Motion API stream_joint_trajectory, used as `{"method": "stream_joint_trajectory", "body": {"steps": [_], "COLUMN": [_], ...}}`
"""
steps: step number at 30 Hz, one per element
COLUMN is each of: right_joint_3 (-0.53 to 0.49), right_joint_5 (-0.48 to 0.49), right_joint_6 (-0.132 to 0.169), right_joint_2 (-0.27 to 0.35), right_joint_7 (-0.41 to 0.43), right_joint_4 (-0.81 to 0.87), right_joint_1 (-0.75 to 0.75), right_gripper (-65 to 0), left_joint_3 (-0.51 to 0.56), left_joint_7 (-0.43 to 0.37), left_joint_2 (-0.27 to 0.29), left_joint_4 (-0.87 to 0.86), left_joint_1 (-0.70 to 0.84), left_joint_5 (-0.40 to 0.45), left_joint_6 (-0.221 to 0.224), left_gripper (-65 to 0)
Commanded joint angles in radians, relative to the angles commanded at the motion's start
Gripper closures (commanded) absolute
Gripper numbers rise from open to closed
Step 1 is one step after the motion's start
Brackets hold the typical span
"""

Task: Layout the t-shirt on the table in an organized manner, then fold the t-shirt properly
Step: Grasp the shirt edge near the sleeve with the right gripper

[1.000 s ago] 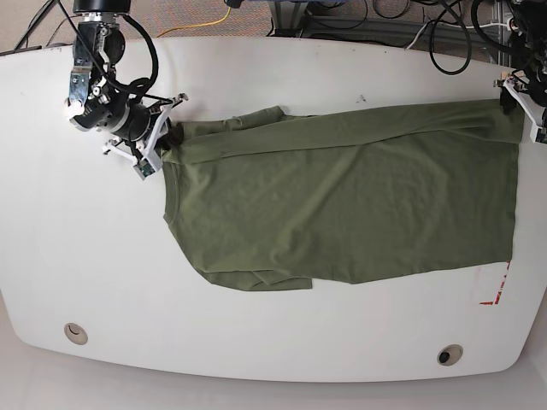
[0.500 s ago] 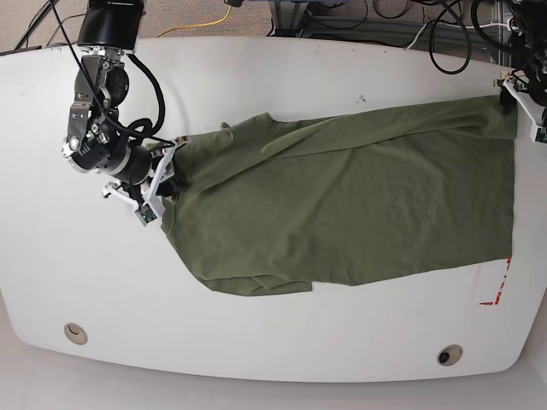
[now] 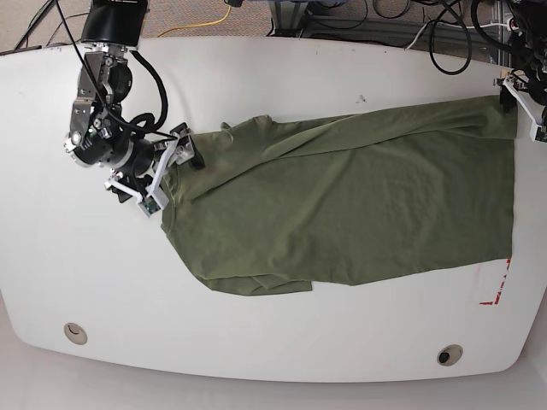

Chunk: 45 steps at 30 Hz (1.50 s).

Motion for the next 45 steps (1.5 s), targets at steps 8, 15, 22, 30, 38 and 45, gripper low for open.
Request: {"method": "stream_joint_trajectory", "body": {"steps": [8, 15, 22, 30, 38, 45], "right_joint_3": [-0.003, -0.032, -0.078, -0.078, -0.080, -0.080], "right_joint_5": [-0.006, -0.008, -0.003, -0.002, -0.002, -0.002], "right_joint_6": [0.002, 0.002, 0.000, 0.000, 0.000, 0.000], "right_joint_2": [-0.034, -0.058, -0.083, -0.110, -0.146, -0.158], "right_joint_7": [0.006, 0.066, 0.106, 0.114, 0.114, 0.115], "right_joint_4": [0.041, -0.003, -0.104, -0.143, -0.138, -0.143], "right_joint_1": [-0.129, -0.152, -0.104, -0.081, -0.080, -0.078], "right_gripper": [-56.1, -50.1, -44.7, -44.5, -44.4, -34.4], "left_joint_3": [0.002, 0.002, 0.002, 0.002, 0.002, 0.002], "left_joint_7": [0.000, 0.000, 0.000, 0.000, 0.000, 0.000], "left_joint_2": [0.005, 0.006, 0.006, 0.006, 0.006, 0.006], "left_joint_4": [0.000, 0.000, 0.000, 0.000, 0.000, 0.000], "left_joint_1": [-0.002, -0.002, -0.003, 0.000, 0.000, 0.000], "left_joint_5": [0.000, 0.000, 0.000, 0.000, 0.000, 0.000], "left_joint_6": [0.000, 0.000, 0.000, 0.000, 0.000, 0.000], "left_gripper": [-47.6, -47.6, -47.6, -47.6, -47.6, -47.6]}}
